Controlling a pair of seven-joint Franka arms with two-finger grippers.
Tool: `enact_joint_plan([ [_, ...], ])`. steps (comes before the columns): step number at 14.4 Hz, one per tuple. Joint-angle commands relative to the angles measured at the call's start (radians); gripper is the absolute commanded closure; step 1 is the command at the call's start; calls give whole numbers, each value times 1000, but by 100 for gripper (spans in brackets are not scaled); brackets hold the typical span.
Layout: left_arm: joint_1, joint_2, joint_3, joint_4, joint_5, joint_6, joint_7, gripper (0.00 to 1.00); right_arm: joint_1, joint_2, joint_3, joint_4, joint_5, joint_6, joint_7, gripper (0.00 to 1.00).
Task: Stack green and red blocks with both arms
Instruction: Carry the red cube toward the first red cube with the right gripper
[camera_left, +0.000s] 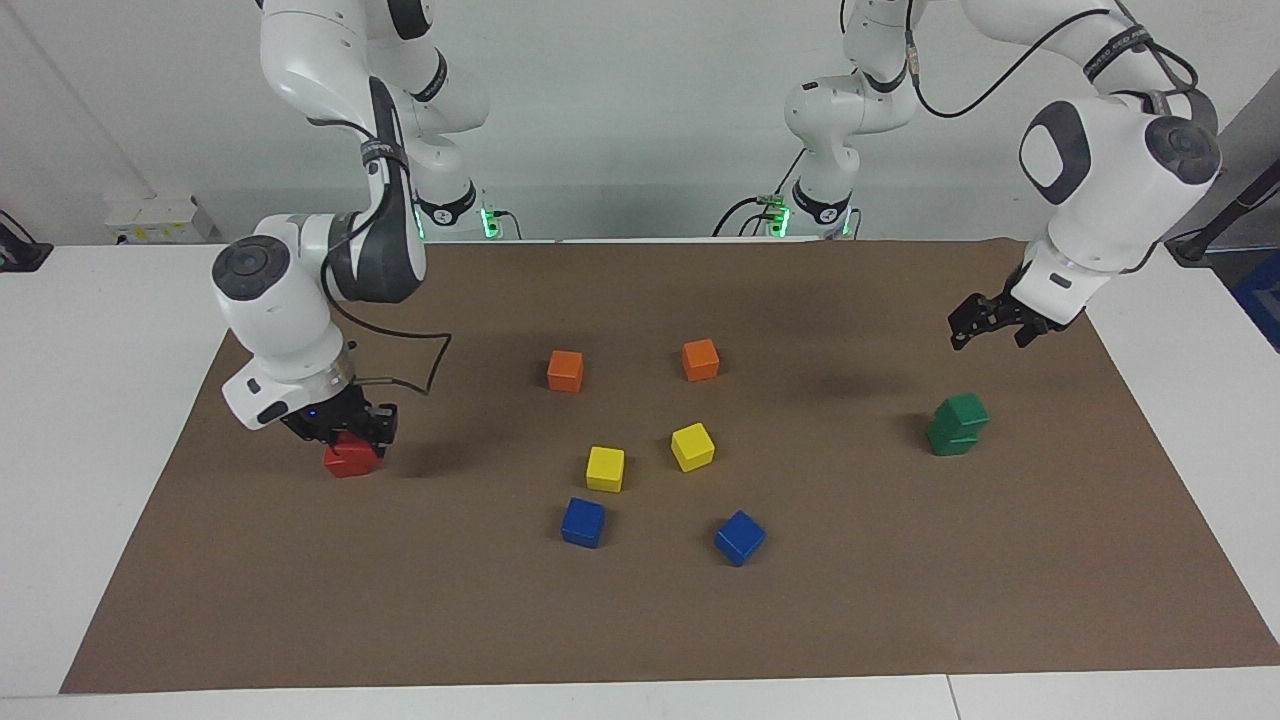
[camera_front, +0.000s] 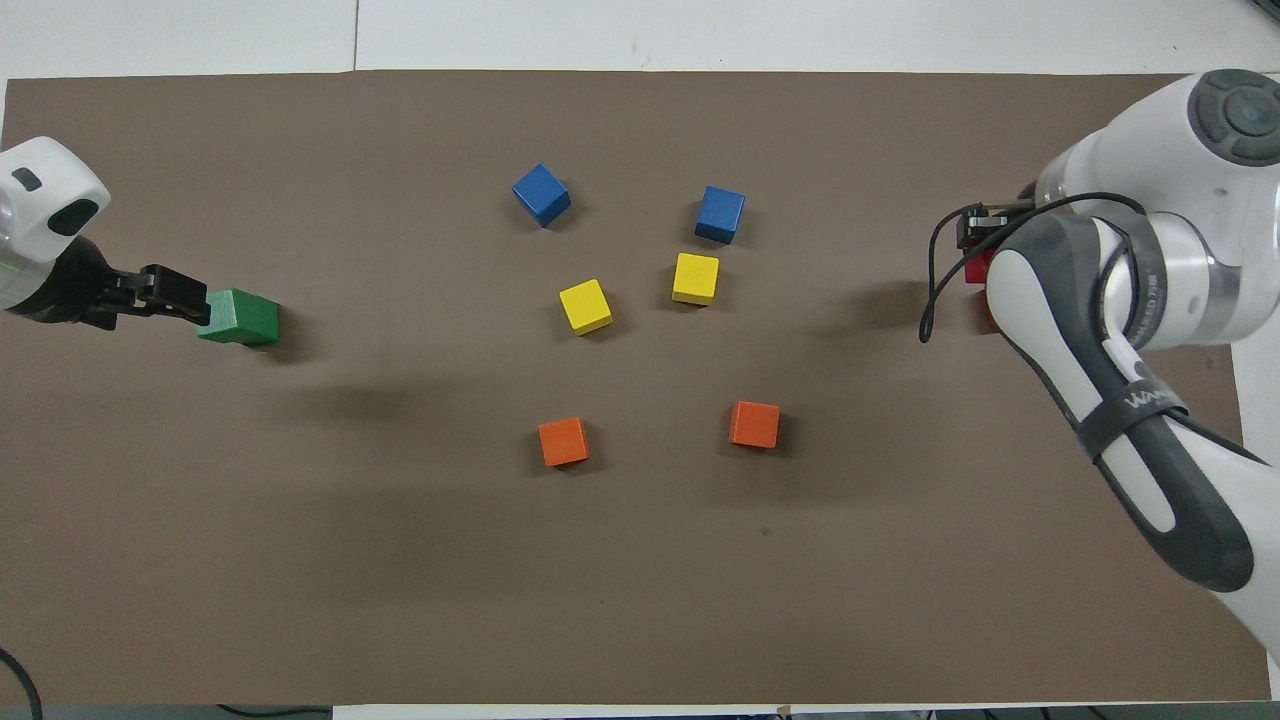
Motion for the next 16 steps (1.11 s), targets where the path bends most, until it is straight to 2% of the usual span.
enact_joint_plan([
  [1, -15, -57, 18, -26, -24, -43, 13, 0, -66, -66, 14, -156, 3, 130, -104, 100],
  [3, -38, -54, 19, -23, -26, -37, 9, 0, -82, -76, 15, -192, 3, 169, -126, 100],
  [6, -85, -57, 44, -16, -26, -106, -23, 0, -79, -74, 15, -192, 3, 174, -117, 100],
  [16, -68, -77, 19, -12, -22, -92, -33, 0, -71, -53, 15, -207, 6, 240, -100, 100],
])
